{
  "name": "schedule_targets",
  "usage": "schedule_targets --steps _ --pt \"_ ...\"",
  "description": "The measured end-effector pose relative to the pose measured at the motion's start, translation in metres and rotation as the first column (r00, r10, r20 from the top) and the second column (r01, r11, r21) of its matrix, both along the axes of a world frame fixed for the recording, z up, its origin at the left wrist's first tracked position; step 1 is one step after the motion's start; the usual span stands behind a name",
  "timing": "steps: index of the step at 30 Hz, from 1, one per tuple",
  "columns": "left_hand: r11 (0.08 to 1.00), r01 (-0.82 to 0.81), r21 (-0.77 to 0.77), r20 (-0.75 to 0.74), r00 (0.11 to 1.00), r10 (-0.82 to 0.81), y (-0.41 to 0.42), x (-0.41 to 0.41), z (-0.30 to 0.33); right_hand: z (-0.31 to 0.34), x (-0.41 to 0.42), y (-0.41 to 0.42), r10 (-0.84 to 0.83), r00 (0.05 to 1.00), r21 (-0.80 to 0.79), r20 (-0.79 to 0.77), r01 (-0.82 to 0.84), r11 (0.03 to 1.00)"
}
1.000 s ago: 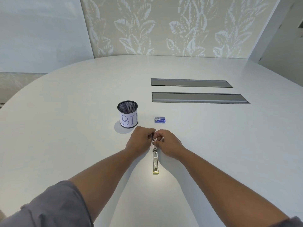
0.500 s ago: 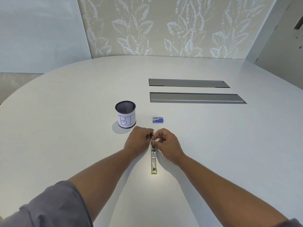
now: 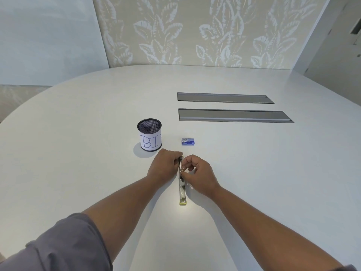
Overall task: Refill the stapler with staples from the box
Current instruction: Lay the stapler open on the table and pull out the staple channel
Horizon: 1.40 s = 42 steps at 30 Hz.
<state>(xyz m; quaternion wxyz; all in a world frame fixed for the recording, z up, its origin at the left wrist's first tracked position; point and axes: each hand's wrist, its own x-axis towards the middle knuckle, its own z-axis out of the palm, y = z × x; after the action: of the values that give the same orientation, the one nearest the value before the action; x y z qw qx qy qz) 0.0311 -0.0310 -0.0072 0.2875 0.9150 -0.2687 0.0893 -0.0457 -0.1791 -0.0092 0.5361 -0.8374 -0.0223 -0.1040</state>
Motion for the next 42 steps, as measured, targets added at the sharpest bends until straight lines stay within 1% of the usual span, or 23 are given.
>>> schedule_targets --steps 4,7,9,11,12,16,19,23,25,27,29,33,38,42 --pt "0.999 0.02 -0.039 -0.011 1.0 -0.021 0.001 -0.001 0.002 0.0 -0.001 -0.001 0.028 1.0 0.047 -0.009 -0.027 0.999" --pt "0.997 0.006 -0.073 -0.024 1.0 -0.007 0.002 0.001 -0.004 0.001 0.0 -0.001 0.005 0.999 0.161 -0.036 0.001 0.987" --pt "0.997 -0.018 -0.068 -0.034 0.999 0.016 0.002 0.004 -0.009 0.003 0.002 -0.002 -0.02 0.999 0.243 -0.043 0.03 0.969" --pt "0.996 -0.043 -0.072 -0.051 0.998 0.039 0.002 0.007 -0.014 0.005 0.005 -0.004 -0.047 0.997 0.273 -0.054 0.06 0.96" --pt "0.995 -0.054 -0.078 -0.055 0.997 0.049 0.002 0.008 -0.016 0.005 0.007 -0.005 -0.065 0.996 0.26 -0.069 0.08 0.962" --pt "0.988 -0.086 -0.126 -0.069 0.995 0.078 0.003 0.01 -0.022 0.001 0.018 -0.01 -0.123 0.982 0.109 -0.14 0.139 0.984" --pt "0.985 -0.089 -0.147 -0.077 0.994 0.078 0.003 0.011 -0.021 0.002 0.025 -0.014 -0.104 0.987 -0.111 -0.126 0.09 0.99" --pt "0.986 -0.072 -0.151 -0.068 0.996 0.062 0.003 0.01 -0.02 0.014 0.032 -0.013 0.01 0.997 -0.379 -0.079 -0.039 0.925" --pt "0.988 -0.065 -0.138 -0.059 0.997 0.058 0.003 0.01 -0.019 0.017 0.035 -0.013 0.063 0.995 -0.487 -0.077 -0.093 0.868" --pt "0.989 -0.061 -0.134 -0.049 0.997 0.055 0.003 0.011 -0.019 0.018 0.037 -0.014 0.084 0.995 -0.566 -0.058 -0.102 0.818" --pt "0.989 -0.057 -0.133 -0.046 0.998 0.051 0.003 0.011 -0.02 0.016 0.036 -0.014 0.092 0.995 -0.607 -0.027 -0.089 0.79" --pt "0.989 -0.061 -0.134 -0.046 0.997 0.055 0.003 0.011 -0.021 0.016 0.034 -0.013 0.107 0.994 -0.64 0.001 -0.081 0.764" --pt "0.992 -0.056 -0.113 -0.06 0.997 0.05 0.003 0.011 -0.019 0.023 0.037 -0.01 0.094 0.995 -0.638 -0.033 -0.093 0.765" --pt "0.991 -0.058 -0.124 -0.07 0.996 0.049 0.003 0.011 -0.018 0.023 0.035 -0.009 0.103 0.995 -0.636 -0.017 -0.09 0.766"
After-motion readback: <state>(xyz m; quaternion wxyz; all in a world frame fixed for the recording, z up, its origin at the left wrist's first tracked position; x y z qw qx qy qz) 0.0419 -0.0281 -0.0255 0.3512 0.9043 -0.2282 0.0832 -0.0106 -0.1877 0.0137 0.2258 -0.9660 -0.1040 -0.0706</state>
